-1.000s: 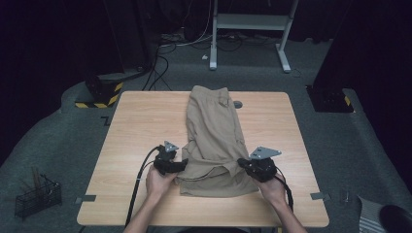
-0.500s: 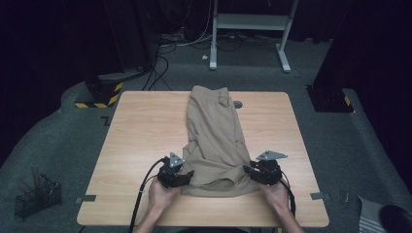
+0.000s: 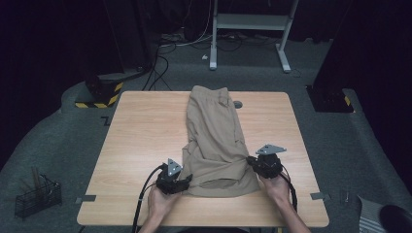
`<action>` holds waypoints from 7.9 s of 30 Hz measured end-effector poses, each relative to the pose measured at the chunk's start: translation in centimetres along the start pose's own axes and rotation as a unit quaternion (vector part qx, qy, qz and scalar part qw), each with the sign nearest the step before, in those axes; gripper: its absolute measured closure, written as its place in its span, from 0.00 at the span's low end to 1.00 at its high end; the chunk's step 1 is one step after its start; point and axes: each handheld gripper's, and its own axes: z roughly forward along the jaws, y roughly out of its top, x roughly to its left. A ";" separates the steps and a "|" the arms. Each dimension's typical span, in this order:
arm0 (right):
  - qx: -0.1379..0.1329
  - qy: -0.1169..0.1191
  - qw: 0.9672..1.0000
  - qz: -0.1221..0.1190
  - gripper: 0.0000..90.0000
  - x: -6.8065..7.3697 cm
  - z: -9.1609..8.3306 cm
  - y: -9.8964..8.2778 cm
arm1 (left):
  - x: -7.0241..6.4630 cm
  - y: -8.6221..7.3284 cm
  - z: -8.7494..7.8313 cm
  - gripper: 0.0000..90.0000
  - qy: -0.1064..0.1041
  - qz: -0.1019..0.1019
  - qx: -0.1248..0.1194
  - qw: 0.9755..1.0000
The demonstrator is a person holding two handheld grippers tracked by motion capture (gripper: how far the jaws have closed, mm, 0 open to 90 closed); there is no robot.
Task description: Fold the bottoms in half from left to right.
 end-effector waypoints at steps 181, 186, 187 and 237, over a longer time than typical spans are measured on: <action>-0.008 -0.012 0.999 -0.034 0.66 3.8 3.3 1.0 | 2.4 1.8 1.7 0.44 0.000 0.025 -0.015 1.000; -0.007 -0.043 0.999 -0.030 0.72 2.0 4.5 1.4 | 2.7 3.1 3.6 0.45 0.021 0.037 -0.018 0.999; -0.005 -0.052 0.998 -0.030 0.71 1.5 4.7 1.7 | 2.8 3.6 4.1 0.45 0.022 0.033 -0.017 0.999; -0.019 -0.066 0.997 0.047 0.35 1.5 4.2 0.2 | 4.4 3.2 4.0 0.21 0.038 -0.028 0.004 0.999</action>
